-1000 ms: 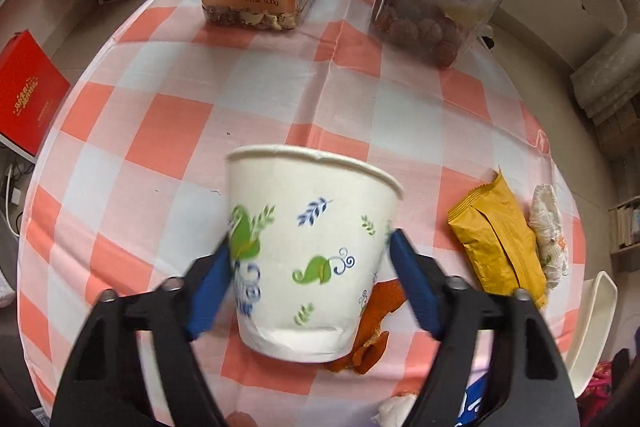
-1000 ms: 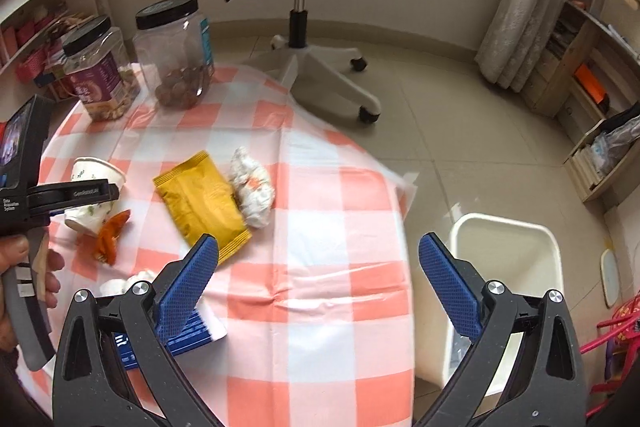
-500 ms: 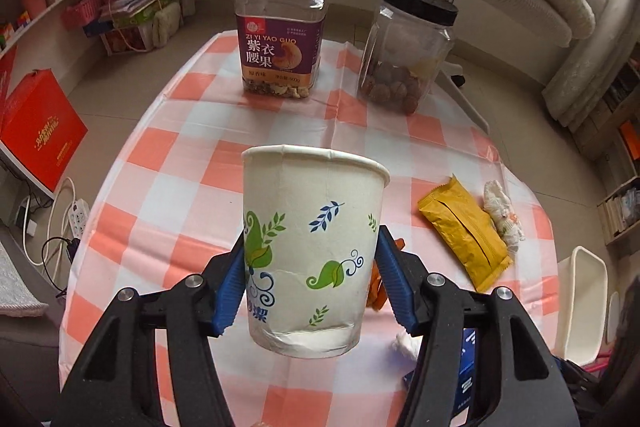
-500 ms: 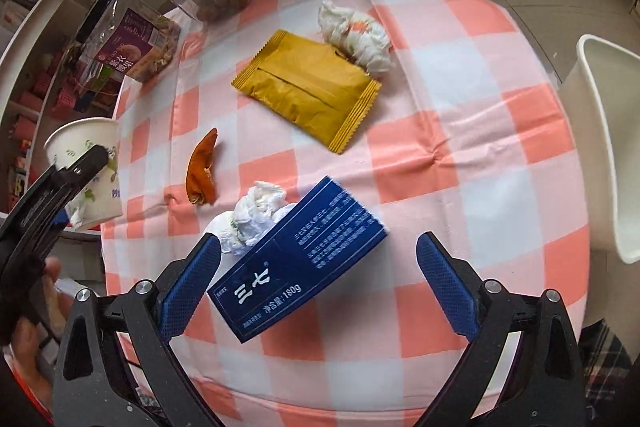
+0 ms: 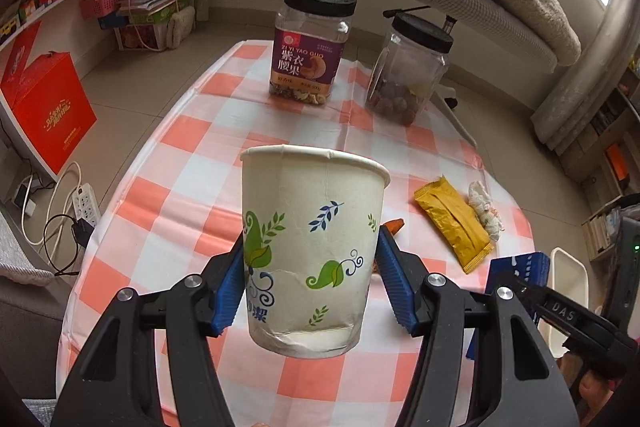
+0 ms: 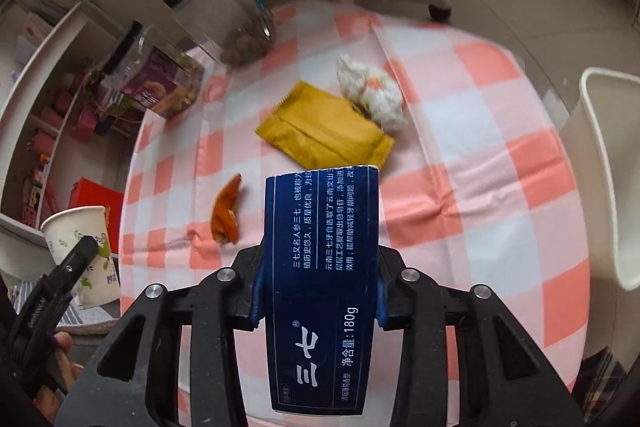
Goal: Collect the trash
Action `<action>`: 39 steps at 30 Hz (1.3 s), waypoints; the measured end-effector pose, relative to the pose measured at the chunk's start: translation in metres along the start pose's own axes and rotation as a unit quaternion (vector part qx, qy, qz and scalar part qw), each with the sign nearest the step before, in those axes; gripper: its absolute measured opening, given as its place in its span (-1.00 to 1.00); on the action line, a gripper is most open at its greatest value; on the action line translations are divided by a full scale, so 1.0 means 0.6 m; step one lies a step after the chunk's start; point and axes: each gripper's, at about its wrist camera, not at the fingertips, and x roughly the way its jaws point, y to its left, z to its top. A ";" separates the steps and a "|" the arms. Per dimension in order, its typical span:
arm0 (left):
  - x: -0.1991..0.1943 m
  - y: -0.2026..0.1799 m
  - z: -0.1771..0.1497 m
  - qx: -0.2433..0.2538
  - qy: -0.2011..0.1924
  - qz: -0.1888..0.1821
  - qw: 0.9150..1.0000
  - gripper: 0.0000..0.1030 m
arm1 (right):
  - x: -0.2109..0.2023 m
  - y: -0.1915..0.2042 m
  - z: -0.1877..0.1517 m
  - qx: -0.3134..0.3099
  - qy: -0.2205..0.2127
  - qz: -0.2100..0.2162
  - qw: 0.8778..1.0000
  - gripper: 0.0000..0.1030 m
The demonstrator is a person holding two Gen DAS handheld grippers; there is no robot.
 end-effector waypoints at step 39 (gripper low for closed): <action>-0.078 -0.230 -0.017 0.076 -0.154 -0.032 0.985 0.19 | -0.203 -0.058 0.035 -0.111 -0.242 -0.096 0.959 -0.27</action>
